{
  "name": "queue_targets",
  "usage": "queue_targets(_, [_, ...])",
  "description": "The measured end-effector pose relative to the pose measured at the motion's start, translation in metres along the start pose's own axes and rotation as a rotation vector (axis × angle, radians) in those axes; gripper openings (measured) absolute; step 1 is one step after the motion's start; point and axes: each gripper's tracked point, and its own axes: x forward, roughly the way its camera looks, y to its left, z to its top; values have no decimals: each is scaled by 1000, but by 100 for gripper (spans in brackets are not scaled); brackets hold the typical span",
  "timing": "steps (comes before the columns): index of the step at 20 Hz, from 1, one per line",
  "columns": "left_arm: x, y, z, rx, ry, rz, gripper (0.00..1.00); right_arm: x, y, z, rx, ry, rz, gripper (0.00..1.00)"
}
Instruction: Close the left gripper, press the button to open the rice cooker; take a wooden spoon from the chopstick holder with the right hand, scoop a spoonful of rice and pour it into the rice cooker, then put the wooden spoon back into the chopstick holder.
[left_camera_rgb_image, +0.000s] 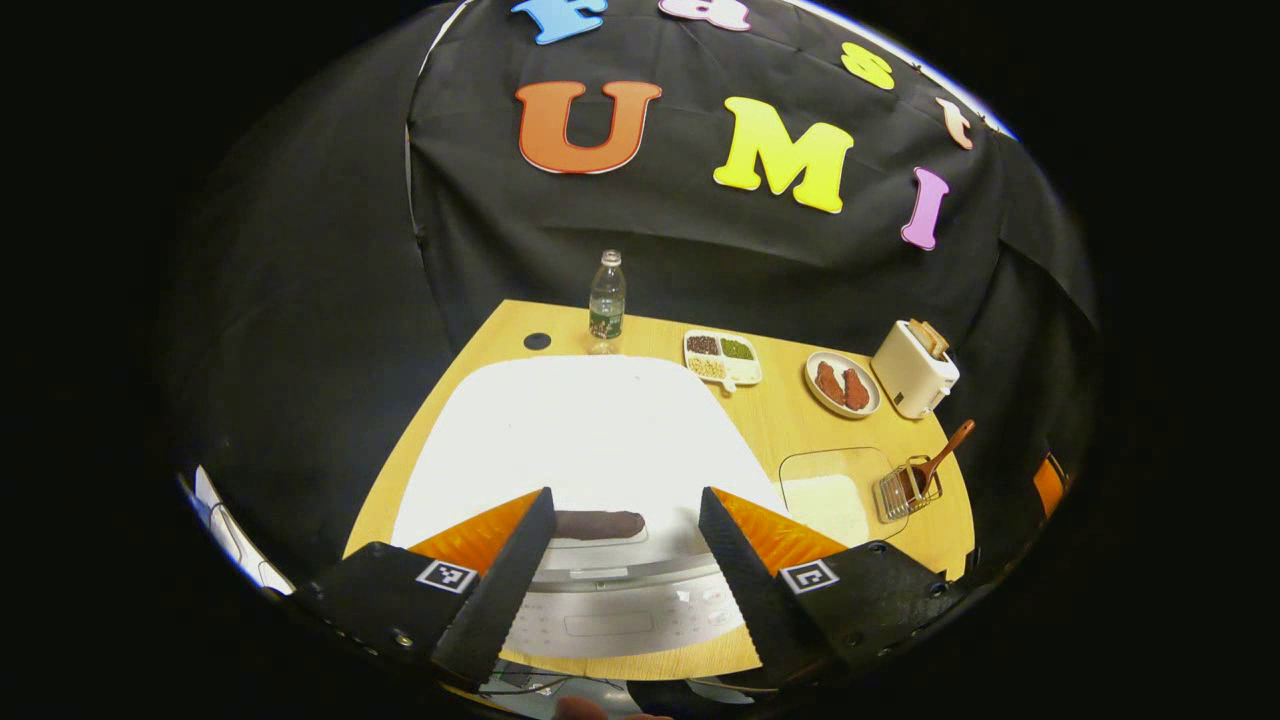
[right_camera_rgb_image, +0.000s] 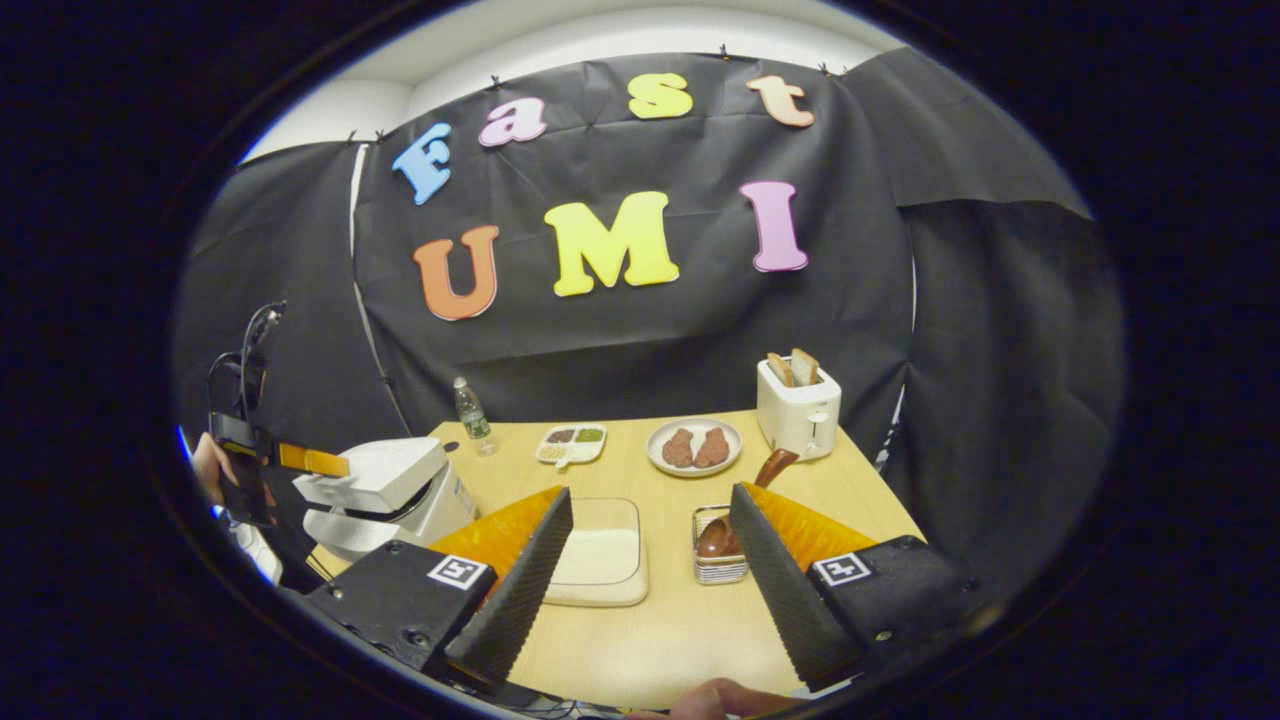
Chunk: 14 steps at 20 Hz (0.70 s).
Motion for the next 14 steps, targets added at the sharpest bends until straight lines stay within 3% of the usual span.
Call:
queue_targets(8, [14,-1,-32,-73,89,2,95,0,10,7,-30,-10,2,100])
queue_targets(14, [21,4,-38,0,78,42,96,-2,25,3,-29,-10,14,100])
